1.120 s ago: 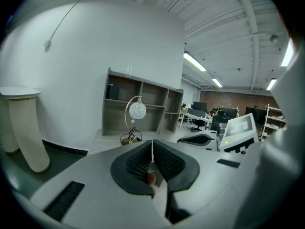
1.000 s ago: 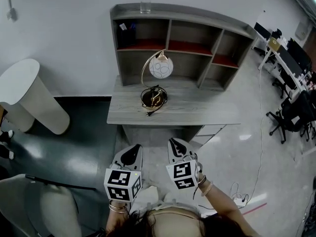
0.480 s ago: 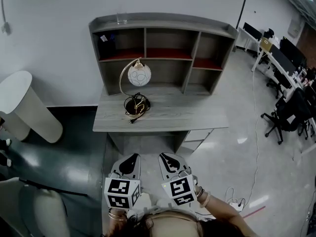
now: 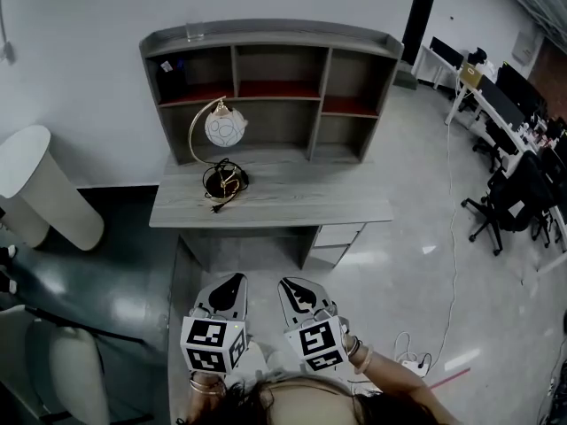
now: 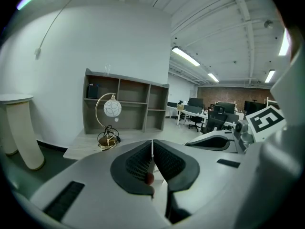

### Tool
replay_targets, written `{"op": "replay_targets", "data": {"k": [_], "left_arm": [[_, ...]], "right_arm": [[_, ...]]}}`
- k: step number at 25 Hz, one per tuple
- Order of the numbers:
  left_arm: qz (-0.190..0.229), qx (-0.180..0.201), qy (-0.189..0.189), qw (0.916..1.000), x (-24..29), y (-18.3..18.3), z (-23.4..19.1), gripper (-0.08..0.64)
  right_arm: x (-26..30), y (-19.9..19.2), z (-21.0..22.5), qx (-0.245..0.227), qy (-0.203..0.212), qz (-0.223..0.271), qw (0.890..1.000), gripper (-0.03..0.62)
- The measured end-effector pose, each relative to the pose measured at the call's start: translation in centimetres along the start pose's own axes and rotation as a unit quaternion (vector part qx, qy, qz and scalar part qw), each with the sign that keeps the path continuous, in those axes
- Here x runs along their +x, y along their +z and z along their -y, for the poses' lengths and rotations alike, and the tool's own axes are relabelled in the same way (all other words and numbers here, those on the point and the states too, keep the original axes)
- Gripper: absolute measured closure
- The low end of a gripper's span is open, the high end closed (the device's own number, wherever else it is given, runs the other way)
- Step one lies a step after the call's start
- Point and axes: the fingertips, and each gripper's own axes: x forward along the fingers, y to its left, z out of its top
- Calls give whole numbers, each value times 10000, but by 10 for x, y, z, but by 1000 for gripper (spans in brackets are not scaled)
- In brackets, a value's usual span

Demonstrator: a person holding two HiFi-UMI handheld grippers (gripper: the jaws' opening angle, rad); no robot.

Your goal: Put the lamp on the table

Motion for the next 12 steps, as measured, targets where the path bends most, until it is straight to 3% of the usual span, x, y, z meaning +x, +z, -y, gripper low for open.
{"op": "replay_targets", "data": {"k": [12], "left_arm": [[-64,0,553,9985,-25,-15,14,541]], "right_arm": [[-29,-11,-6,-67,274,124,9995,563]]}}
